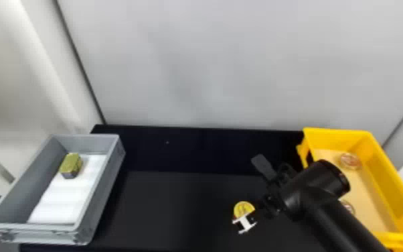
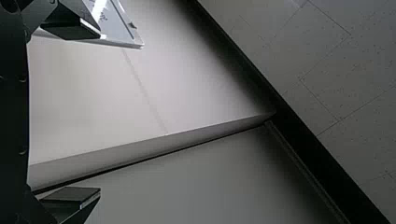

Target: Pick up the round yellow can and place it in the yellow rectangular box

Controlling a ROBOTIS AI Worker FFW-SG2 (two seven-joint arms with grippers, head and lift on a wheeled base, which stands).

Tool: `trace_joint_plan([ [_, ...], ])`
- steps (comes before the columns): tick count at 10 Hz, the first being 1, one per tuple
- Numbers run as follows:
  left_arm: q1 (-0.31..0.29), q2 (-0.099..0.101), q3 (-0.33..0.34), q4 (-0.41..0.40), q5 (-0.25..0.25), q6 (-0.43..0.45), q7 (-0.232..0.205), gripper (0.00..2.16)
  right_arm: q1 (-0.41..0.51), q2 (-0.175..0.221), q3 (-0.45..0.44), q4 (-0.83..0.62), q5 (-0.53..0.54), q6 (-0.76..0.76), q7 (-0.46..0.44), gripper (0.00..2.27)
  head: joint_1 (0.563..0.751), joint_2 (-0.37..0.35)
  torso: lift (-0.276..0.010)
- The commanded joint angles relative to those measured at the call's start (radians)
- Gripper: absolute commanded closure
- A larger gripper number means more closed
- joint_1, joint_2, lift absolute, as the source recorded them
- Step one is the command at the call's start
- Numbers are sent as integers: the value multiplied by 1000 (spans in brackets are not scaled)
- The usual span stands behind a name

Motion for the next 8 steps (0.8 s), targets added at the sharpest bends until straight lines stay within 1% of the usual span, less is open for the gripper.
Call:
trace_joint_plan([
  [1,-3,-1,-3,0,-3,1,0,96,2,5,-3,13,0,-35,-6,21,694,54,-3],
  [2,-3,-1,-3,0,-3,1,0,98,0,7,-5,18,0,-40,-10,71,694,54,-3],
  [3,-3,-2,-3,0,-3,1,0,98,0,7,-6,18,0,-42,-11,237,694,54,-3],
  [4,-1,-2,-3,0,-4,1,0,96,2,7,-8,16,0,-42,-17,513,694,54,-3],
  [5,-1,-2,-3,0,-4,1,-1,98,5,7,-9,10,0,-34,-22,662,694,54,-3],
  [6,2,-2,-1,0,-4,1,0,98,8,5,-9,-1,1,-28,-23,753,694,54,-3],
  [8,3,-2,0,-2,-4,1,-1,96,8,5,-11,-2,1,-26,-22,760,694,54,-3],
])
